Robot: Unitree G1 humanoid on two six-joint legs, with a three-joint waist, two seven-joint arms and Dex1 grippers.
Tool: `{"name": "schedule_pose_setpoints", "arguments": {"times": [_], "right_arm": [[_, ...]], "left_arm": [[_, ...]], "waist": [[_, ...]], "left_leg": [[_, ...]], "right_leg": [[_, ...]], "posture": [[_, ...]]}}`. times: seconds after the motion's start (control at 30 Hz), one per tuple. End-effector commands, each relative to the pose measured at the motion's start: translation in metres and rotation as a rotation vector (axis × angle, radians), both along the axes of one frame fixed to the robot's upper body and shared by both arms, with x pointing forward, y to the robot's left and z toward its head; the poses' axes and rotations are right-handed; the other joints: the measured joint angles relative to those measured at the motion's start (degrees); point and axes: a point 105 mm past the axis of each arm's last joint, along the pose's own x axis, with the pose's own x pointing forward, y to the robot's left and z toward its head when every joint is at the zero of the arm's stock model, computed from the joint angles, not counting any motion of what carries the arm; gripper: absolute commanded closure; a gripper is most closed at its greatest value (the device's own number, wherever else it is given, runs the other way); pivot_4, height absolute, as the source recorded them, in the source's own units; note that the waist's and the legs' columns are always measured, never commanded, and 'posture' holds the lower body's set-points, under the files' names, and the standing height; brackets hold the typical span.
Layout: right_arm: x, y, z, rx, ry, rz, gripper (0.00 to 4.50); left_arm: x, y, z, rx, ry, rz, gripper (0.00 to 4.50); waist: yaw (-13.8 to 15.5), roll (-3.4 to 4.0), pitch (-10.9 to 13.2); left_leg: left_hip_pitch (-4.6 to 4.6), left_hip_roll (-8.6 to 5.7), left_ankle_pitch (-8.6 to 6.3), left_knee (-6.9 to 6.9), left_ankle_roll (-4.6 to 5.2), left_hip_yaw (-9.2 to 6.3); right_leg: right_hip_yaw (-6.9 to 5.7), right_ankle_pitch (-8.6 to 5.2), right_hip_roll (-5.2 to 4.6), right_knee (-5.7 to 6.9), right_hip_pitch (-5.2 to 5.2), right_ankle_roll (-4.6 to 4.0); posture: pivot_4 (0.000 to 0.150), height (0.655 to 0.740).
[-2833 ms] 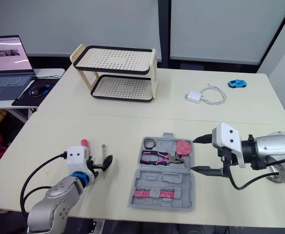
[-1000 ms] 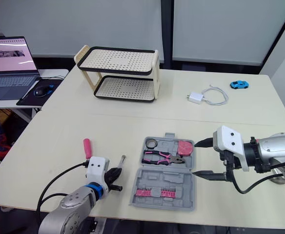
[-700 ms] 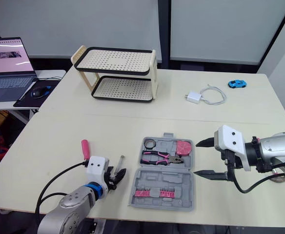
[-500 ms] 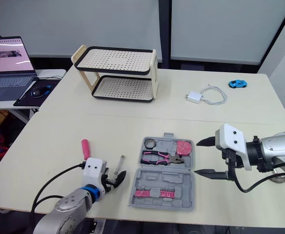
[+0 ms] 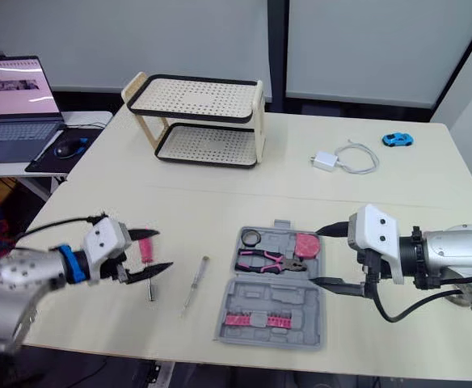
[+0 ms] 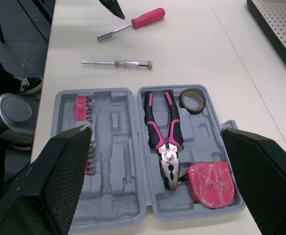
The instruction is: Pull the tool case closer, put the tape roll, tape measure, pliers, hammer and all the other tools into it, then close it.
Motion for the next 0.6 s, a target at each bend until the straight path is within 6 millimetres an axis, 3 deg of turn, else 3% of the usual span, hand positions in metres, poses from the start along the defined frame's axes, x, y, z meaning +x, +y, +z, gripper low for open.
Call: {"name": "schedule_pose_setpoints", "arguments": {"times": [0.03,0.23,0.6], "right_arm": [[-0.005,0.006,0.004,-0.002,-0.035,0.015,0.0],[-0.012,0.01,-0.004,-0.021,0.015,0.022,0.0],[-0.019,0.019,-0.011,-0.014,0.108,0.028,0.0]], "left_arm": [[-0.004,-0.001,-0.002,0.235,-0.053,-0.345,0.5],[0.012,-0.004,-0.001,0.468,-0.154,-0.669,0.5],[0.022,-0.04,-0.017,0.794,-0.262,-1.216,0.5]], "waist": [[-0.06,0.0,0.0],[-0.26,0.0,0.01],[-0.46,-0.04,0.03]], "left_leg": [[0.0,0.0,0.0,-0.01,0.0,-0.01],[-0.23,0.02,0.0,-0.04,0.01,-0.06],[-0.21,0.02,0.02,0.08,0.04,-0.11]], "right_leg": [[-0.01,0.0,0.0,0.01,0.0,-0.01],[-0.1,-0.07,0.04,0.13,-0.29,-0.11],[-0.1,-0.06,0.06,0.27,-0.25,-0.09]], "posture": [[0.15,0.735],[0.15,0.735],[0.15,0.735]]}}
